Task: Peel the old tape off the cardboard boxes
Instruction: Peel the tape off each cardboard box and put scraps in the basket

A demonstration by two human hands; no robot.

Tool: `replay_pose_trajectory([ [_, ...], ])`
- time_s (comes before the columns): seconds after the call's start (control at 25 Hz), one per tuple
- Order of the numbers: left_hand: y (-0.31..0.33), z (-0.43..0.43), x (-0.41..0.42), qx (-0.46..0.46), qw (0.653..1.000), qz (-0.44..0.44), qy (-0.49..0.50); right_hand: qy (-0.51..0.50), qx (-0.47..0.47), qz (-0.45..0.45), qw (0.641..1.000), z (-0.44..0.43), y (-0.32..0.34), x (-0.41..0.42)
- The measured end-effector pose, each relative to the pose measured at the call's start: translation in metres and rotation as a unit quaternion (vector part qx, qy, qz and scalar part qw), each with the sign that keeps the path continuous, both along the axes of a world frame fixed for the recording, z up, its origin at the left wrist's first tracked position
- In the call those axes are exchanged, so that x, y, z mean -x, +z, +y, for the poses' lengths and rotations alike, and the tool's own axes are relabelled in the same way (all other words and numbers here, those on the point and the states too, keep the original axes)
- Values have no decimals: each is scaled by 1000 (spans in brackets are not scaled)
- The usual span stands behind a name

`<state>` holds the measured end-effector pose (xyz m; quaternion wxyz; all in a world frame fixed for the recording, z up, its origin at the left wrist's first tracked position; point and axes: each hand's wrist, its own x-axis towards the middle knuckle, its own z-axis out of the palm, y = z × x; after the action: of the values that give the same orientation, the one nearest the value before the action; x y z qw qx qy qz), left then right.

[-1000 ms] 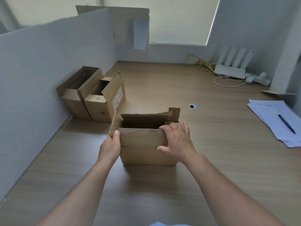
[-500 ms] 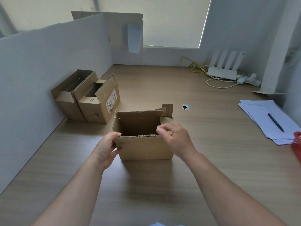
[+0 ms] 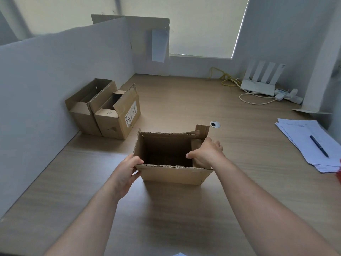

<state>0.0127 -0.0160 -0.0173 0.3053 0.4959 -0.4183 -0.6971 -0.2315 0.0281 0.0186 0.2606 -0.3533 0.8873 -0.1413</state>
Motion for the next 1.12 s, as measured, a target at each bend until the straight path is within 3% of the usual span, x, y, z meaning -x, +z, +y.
replay_pose_trajectory([
  [0.12, 2, 0, 1, 2, 1000, -13, 9, -13, 104, -92, 990, 3, 4, 12],
  [0.24, 3, -4, 1, 2, 999, -34, 20, -80, 203, -209, 953, 12, 7, 32],
  [0.48, 7, -11, 7, 4, 999, -48, -4, -22, 184, -369, 911, 22, 3, 50],
  [1.0, 14, -32, 19, -15, 1000, -8, -26, -74, 164, -438, 881, 19, -2, 69],
  [1.12, 17, -37, 19, -43, 999, 24, 5, -105, 218, -442, 864, 17, 2, 73],
])
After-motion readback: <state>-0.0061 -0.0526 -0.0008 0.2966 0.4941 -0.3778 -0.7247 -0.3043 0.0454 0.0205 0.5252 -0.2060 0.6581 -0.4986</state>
